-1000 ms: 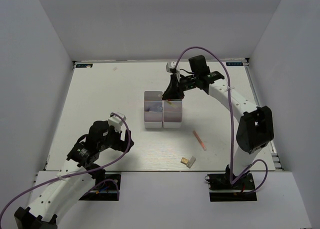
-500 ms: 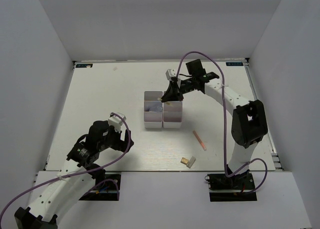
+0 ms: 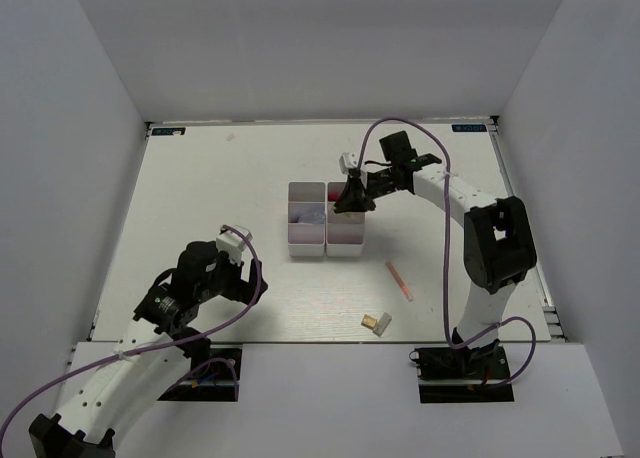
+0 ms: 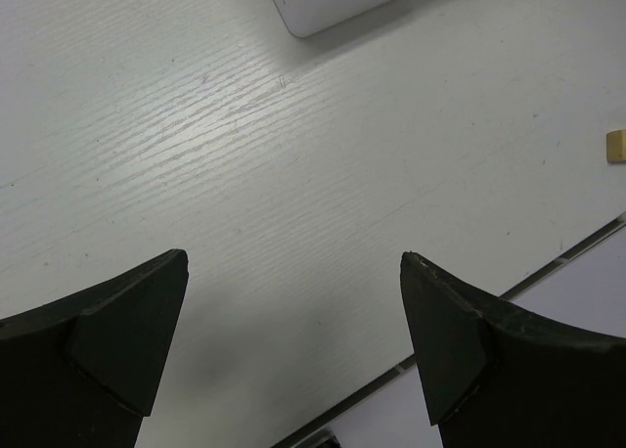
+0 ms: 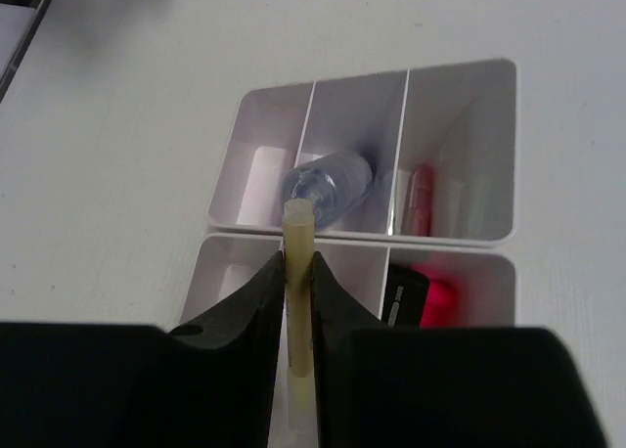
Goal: Sort the stationery into containers
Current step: Place the pen in the storage box.
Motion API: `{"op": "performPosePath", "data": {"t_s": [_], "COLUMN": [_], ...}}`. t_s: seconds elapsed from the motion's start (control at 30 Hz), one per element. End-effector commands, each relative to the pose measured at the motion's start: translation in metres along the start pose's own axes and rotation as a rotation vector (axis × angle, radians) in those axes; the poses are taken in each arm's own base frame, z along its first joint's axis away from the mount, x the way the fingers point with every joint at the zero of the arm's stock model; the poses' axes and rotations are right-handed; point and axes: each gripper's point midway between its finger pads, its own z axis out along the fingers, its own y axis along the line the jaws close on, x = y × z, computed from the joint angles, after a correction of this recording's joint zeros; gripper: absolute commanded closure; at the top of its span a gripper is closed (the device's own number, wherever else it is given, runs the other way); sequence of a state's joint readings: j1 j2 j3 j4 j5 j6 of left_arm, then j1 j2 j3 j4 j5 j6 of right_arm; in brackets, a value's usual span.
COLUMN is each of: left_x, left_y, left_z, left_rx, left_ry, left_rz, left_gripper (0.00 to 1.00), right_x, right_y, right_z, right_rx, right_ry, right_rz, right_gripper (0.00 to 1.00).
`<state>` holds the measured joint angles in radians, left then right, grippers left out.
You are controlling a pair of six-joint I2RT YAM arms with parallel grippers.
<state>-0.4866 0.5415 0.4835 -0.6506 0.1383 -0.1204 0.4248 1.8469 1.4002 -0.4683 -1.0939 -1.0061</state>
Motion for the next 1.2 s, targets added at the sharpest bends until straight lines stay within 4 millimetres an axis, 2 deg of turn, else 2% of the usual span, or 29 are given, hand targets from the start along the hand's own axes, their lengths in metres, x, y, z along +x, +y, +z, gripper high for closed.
{"op": "performPosePath", "data": {"t_s": [0.0,0.03,0.07,0.1,0.27,0.33,0.37,0.43,0.47,0.5,0.53,0.57,0.6,0.67,0.7,0.77,0.8,0.83,0.87,0.93,1.0,1.17], "left_x": [-0.003,-0.003,-0.003,-0.003,-0.001,-0.003,-0.002,-0.004,-0.004,-0.004,-0.005,-0.005,-0.006,-0.007,-0.007,-0.007,-0.008,-0.008,-0.009,-0.009,-0.009,-0.009], "left_y": [0.0,0.0,0.0,0.0,0.001,0.0,0.0,0.0,0.001,0.0,0.0,0.0,0.0,-0.002,-0.002,-0.003,-0.004,-0.005,-0.005,-0.006,-0.007,-0.007], "left_z": [0.0,0.0,0.0,0.0,0.0,0.0,0.0,-0.001,-0.001,-0.001,-0.002,-0.002,-0.003,-0.003,-0.003,-0.003,-0.003,-0.003,-0.003,-0.004,-0.005,-0.005], "left_rx": [0.002,0.003,0.002,0.002,0.0,0.002,0.002,0.001,-0.002,0.0,0.001,0.002,0.001,0.008,0.013,0.018,0.026,0.03,0.03,0.035,0.038,0.041], "left_ry": [-0.012,-0.015,-0.014,-0.012,-0.008,-0.015,-0.014,-0.021,-0.025,-0.023,-0.028,-0.03,-0.034,-0.042,-0.041,-0.043,-0.046,-0.043,-0.044,-0.045,-0.048,-0.055], "left_rz": [0.006,0.008,0.007,0.006,0.003,0.006,0.004,0.006,0.007,0.006,0.005,0.007,0.006,0.008,0.008,0.007,0.011,0.008,0.01,0.009,0.011,0.009], "left_gripper": [0.0,0.0,0.0,0.0,0.0,0.0,0.0,0.0,0.0,0.0,0.0,0.0,0.0,0.0,0.0,0.0,0.0,0.0,0.0,0.0,0.0,0.0], "right_x": [0.007,0.008,0.01,0.012,0.001,-0.006,-0.021,-0.033,-0.049,-0.047,-0.044,-0.047,-0.033,-0.019,0.006,0.032,0.046,0.061,0.065,0.079,0.089,0.114], "right_y": [-0.001,0.001,0.002,0.003,0.0,0.003,-0.001,-0.002,-0.005,-0.002,0.003,-0.005,0.007,0.012,0.032,0.05,0.068,0.081,0.084,0.098,0.102,0.114], "right_z": [-0.003,-0.004,-0.004,-0.004,-0.011,-0.014,-0.02,-0.026,-0.044,-0.048,-0.053,-0.073,-0.088,-0.112,-0.123,-0.135,-0.14,-0.136,-0.136,-0.135,-0.137,-0.126], "right_rx": [0.01,0.014,0.015,0.018,0.059,0.078,0.124,0.19,0.302,0.345,0.406,0.554,0.637,0.751,0.787,0.813,0.812,0.788,0.786,0.781,0.786,0.738], "right_ry": [-0.003,0.001,0.003,0.004,0.001,-0.001,-0.015,-0.027,-0.002,0.016,0.026,0.072,0.149,0.24,0.366,0.481,0.543,0.58,0.587,0.612,0.651,0.739], "right_rz": [-0.018,-0.021,-0.014,-0.002,0.016,0.08,0.037,0.147,0.12,0.153,0.296,0.314,0.427,0.492,0.587,0.653,0.685,0.703,0.684,0.68,0.709,0.785], "right_gripper": [0.79,0.71,0.52,0.49,0.48,0.51,0.55,0.8,0.94,1.0,1.0,1.0,1.0,1.0,1.0,1.0,1.0,0.79,0.68,0.53,0.53,0.62]}}
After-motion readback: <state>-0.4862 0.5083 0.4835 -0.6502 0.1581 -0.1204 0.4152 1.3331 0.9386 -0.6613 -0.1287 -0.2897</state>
